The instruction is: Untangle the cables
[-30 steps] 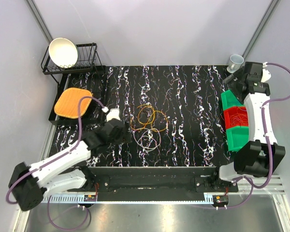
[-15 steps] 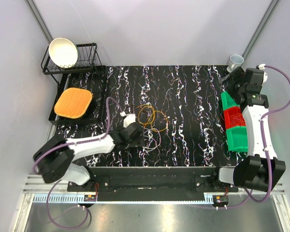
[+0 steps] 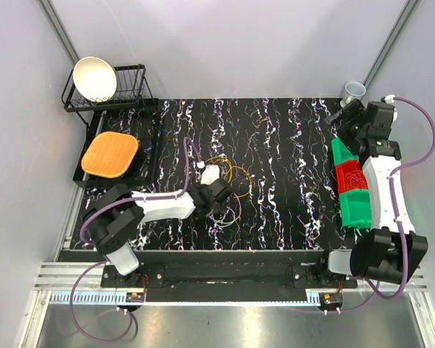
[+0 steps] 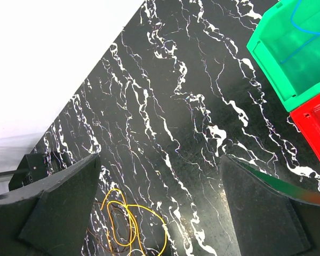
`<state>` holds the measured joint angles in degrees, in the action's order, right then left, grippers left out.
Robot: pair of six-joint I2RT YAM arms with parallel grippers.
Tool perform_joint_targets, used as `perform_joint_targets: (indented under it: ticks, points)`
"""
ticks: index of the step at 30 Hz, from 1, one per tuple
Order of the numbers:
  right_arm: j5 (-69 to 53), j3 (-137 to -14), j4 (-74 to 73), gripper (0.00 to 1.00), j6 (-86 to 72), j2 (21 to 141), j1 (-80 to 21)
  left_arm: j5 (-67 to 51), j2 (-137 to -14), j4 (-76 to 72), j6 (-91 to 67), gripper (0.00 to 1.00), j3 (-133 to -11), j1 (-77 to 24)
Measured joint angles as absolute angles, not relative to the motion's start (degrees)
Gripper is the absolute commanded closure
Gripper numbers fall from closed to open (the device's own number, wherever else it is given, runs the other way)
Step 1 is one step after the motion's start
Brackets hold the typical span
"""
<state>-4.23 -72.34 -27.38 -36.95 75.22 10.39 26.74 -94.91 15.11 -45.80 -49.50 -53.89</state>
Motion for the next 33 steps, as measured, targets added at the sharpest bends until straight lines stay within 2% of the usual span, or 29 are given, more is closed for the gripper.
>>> perform_joint_targets:
  ticks: [2, 3, 4, 11, 16, 26, 33]
  points:
    - [-4.62, -72.34, -27.09, 0.03, -37.08, 75.77, 10.39, 28.10, -95.66, 15.92, -46.39, 0.65, -50.17, -54.24]
    - [-5.02, -72.34, -26.96, 0.02, -37.17, 76.07, 10.39, 28.75, -95.83, 16.43, -46.57, 0.89, -50.30, -54.43]
    - [-5.39, -72.34, -26.85, 0.02, -37.26, 76.42, 10.39, 29.47, -96.05, 16.82, -46.89, 0.99, -50.41, -54.68]
    - [-7.16, -72.34, -26.57, 0.02, -37.34, 78.06, 10.39, 32.29, -98.52, 18.09, -46.83, 1.00, -52.99, -56.40]
    - [-13.82, -72.36, -23.77, 0.02, -37.08, 79.81, 10.15, 31.00, -96.07, 19.73, -44.01, 1.00, -52.77, -56.47]
    - [-36.18, -73.34, -15.35, 0.00, -33.82, 84.05, -2.26, 23.83, -68.01, 24.58, -29.80, 1.00, -56.01, -55.00]
    - [-48.47, -73.82, -8.71, 0.00, -32.97, 83.96, -8.10, 14.96, -53.47, 29.34, -24.16, 1.00, -57.17, -47.29]
